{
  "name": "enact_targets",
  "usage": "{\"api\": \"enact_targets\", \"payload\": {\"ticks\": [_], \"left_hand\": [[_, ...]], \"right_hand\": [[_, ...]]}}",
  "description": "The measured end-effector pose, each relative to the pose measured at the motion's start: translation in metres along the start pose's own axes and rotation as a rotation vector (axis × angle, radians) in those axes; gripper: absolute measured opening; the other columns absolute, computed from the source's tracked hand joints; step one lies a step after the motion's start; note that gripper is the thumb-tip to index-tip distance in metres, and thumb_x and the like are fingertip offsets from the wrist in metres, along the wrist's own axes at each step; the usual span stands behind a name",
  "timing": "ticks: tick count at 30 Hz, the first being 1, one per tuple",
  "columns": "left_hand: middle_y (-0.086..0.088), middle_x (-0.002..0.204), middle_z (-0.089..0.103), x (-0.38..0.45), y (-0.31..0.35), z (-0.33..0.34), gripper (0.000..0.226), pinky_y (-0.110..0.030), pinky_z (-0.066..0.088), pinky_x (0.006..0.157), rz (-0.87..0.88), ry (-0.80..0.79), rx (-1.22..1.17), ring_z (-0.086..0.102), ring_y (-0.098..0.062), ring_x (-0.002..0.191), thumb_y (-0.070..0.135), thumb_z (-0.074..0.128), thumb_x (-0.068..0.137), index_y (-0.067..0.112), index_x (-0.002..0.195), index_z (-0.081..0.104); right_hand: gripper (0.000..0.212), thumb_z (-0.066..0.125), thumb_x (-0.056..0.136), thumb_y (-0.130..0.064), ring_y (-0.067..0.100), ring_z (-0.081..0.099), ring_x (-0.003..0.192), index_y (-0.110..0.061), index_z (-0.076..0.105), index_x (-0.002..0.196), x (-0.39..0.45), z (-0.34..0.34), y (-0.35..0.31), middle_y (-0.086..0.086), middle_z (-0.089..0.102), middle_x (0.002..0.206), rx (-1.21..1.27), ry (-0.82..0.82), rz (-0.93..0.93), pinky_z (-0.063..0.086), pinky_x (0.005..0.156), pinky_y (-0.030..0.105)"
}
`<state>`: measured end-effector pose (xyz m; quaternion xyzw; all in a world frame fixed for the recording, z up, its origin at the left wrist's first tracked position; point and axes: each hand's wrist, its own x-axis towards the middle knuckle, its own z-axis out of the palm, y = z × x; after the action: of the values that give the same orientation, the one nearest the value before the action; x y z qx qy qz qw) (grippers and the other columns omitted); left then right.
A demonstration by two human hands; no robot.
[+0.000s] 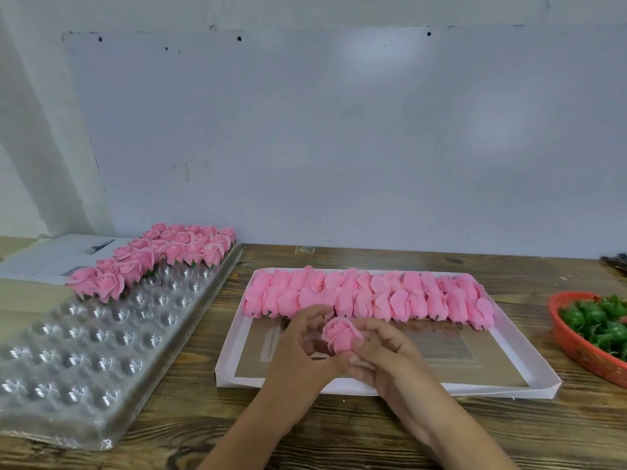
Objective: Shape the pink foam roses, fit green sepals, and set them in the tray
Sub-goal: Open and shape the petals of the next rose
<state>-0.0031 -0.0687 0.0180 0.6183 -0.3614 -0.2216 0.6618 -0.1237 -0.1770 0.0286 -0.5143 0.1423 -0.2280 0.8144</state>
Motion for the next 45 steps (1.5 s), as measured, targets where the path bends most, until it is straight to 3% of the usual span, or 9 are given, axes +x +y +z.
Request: {"api": "enact_targets", "payload": {"ticks": [4, 9, 14, 20, 27, 32, 35, 42, 45], "left_hand": [[0.022, 0.115, 0.064, -0.002, 0.001, -0.003, 0.071, -0.024, 0.057, 0.081, 0.051, -0.141, 0.072, 0.068, -0.007, 0.106, 0.030, 0.090, 0.068, 0.053, 0.126, 0.056], [0.005, 0.108, 0.073, -0.004, 0.007, -0.001, 0.037, -0.030, 0.058, 0.086, 0.091, -0.175, 0.076, 0.070, -0.013, 0.101, 0.025, 0.085, 0.077, 0.037, 0.108, 0.070], [0.006, 0.104, 0.074, -0.003, 0.006, -0.002, 0.034, -0.022, 0.055, 0.079, 0.084, -0.143, 0.059, 0.070, -0.010, 0.096, 0.015, 0.083, 0.077, 0.037, 0.100, 0.071], [0.001, 0.103, 0.075, -0.003, 0.007, -0.002, 0.027, -0.043, 0.062, 0.084, 0.032, -0.131, 0.013, 0.074, -0.022, 0.095, 0.015, 0.078, 0.080, 0.033, 0.100, 0.072], [0.004, 0.102, 0.075, -0.002, 0.010, -0.004, 0.025, -0.027, 0.059, 0.074, -0.003, -0.077, 0.020, 0.072, -0.017, 0.097, 0.015, 0.082, 0.082, 0.036, 0.094, 0.075], [0.013, 0.113, 0.071, -0.005, 0.012, 0.000, 0.049, -0.026, 0.057, 0.085, 0.003, -0.056, -0.017, 0.067, -0.006, 0.106, 0.045, 0.088, 0.067, 0.046, 0.111, 0.065], [0.006, 0.114, 0.072, -0.007, 0.012, 0.003, 0.060, -0.032, 0.057, 0.088, -0.046, -0.095, -0.071, 0.068, -0.014, 0.108, 0.047, 0.090, 0.061, 0.040, 0.116, 0.066], [0.000, 0.117, 0.073, -0.011, 0.019, 0.001, 0.025, -0.032, 0.058, 0.085, -0.066, -0.221, -0.153, 0.069, -0.020, 0.108, 0.041, 0.086, 0.066, 0.028, 0.084, 0.075], [-0.003, 0.116, 0.072, -0.012, 0.020, 0.000, 0.036, -0.035, 0.055, 0.086, -0.071, -0.262, -0.185, 0.069, -0.021, 0.106, 0.052, 0.088, 0.064, 0.023, 0.076, 0.072]], "right_hand": [[0.029, 0.077, 0.078, -0.015, 0.012, 0.064, 0.071, -0.012, 0.072, 0.107, -0.002, -0.003, -0.006, 0.013, 0.069, 0.090, -0.076, -0.059, 0.093, 0.054, 0.068, 0.025], [0.040, 0.078, 0.076, -0.026, 0.014, 0.064, 0.073, -0.013, 0.072, 0.113, -0.004, -0.006, -0.010, 0.009, 0.066, 0.078, -0.120, -0.062, 0.129, 0.052, 0.065, 0.024], [0.035, 0.076, 0.082, -0.029, 0.021, 0.064, 0.082, -0.012, 0.072, 0.112, -0.004, -0.006, -0.010, 0.018, 0.068, 0.094, -0.100, -0.051, 0.116, 0.056, 0.073, 0.029], [0.027, 0.078, 0.077, -0.017, 0.021, 0.066, 0.076, -0.013, 0.075, 0.103, -0.003, -0.009, -0.010, 0.019, 0.070, 0.098, -0.058, -0.005, 0.079, 0.057, 0.072, 0.029], [0.029, 0.078, 0.073, -0.021, 0.022, 0.070, 0.081, -0.034, 0.076, 0.099, -0.005, 0.001, -0.010, -0.001, 0.076, 0.093, -0.571, 0.051, -0.174, 0.058, 0.076, 0.033], [0.043, 0.080, 0.069, -0.017, 0.029, 0.072, 0.092, -0.014, 0.071, 0.111, -0.006, 0.005, -0.005, 0.016, 0.074, 0.104, -0.132, 0.046, -0.075, 0.059, 0.073, 0.030], [0.046, 0.085, 0.069, -0.012, 0.028, 0.072, 0.091, -0.005, 0.071, 0.112, -0.007, 0.011, 0.000, 0.022, 0.071, 0.109, 0.131, -0.072, 0.044, 0.059, 0.070, 0.030], [0.041, 0.079, 0.068, -0.024, 0.018, 0.059, 0.066, -0.007, 0.073, 0.105, -0.011, 0.023, 0.011, 0.015, 0.061, 0.087, 0.261, -0.183, 0.291, 0.052, 0.054, 0.027], [0.038, 0.078, 0.067, -0.032, 0.016, 0.055, 0.060, -0.009, 0.077, 0.097, -0.012, 0.025, 0.009, 0.010, 0.057, 0.074, 0.227, -0.184, 0.332, 0.051, 0.053, 0.025]]}}
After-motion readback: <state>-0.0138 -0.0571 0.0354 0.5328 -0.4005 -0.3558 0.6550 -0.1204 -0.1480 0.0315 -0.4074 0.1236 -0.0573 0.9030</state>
